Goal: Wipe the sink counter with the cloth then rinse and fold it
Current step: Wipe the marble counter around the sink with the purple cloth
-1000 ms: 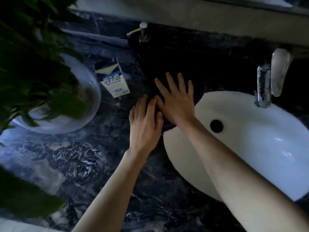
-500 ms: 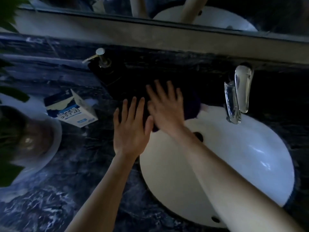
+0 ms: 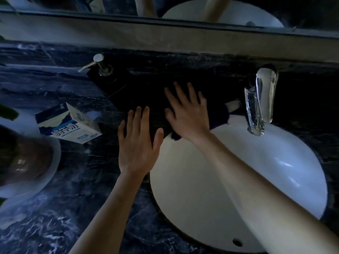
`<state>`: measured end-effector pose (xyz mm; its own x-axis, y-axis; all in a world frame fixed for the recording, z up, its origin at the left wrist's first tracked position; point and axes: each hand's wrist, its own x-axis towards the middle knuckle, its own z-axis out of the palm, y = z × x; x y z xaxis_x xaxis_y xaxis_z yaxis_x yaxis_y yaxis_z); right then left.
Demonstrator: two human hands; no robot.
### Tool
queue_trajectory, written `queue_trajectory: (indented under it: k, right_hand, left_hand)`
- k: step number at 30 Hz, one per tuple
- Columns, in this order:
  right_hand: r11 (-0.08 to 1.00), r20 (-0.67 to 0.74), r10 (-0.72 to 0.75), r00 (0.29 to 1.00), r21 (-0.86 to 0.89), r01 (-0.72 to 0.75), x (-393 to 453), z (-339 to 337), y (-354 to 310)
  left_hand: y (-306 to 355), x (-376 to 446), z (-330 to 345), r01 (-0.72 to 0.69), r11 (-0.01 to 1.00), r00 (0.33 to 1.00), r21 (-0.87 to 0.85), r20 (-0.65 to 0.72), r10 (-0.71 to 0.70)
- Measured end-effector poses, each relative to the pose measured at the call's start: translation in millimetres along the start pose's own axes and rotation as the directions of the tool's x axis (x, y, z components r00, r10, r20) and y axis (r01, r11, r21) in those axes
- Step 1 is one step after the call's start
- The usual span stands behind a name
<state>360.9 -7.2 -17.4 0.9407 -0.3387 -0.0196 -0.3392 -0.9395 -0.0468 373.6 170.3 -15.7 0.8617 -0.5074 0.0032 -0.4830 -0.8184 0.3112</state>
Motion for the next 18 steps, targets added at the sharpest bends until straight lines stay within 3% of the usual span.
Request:
queue_trajectory:
  k: [3, 7, 14, 16, 18]
  right_hand:
    - [0.993, -0.036, -0.119, 0.992, -0.002, 0.119, -8, 2, 13]
    - [1.000, -0.114, -0.020, 0.993, 0.004, 0.020, -28, 11, 46]
    - [0.998, -0.206, -0.044, 0.977, 0.035, 0.053, -68, 14, 100]
    - [0.999, -0.184, -0.006, 0.983, 0.046, 0.015, -85, 17, 112]
    - [0.987, -0.217, 0.127, 0.968, 0.123, -0.102, -97, 15, 135]
  left_hand:
    - [-3, -1, 0, 0.007, 1.000, 1.000, 0.012, -0.011, -0.007]
    - [-3, -1, 1, 0.017, 1.000, 1.000, -0.008, 0.002, -0.017]
    - [22, 1, 4, 0.063, 0.994, 0.997, -0.092, -0.030, -0.066]
    - [49, 12, 9, -0.024, 0.993, 0.999, -0.111, -0.051, 0.019]
    - [81, 27, 17, -0.142, 0.988, 0.989, -0.068, -0.050, 0.138]
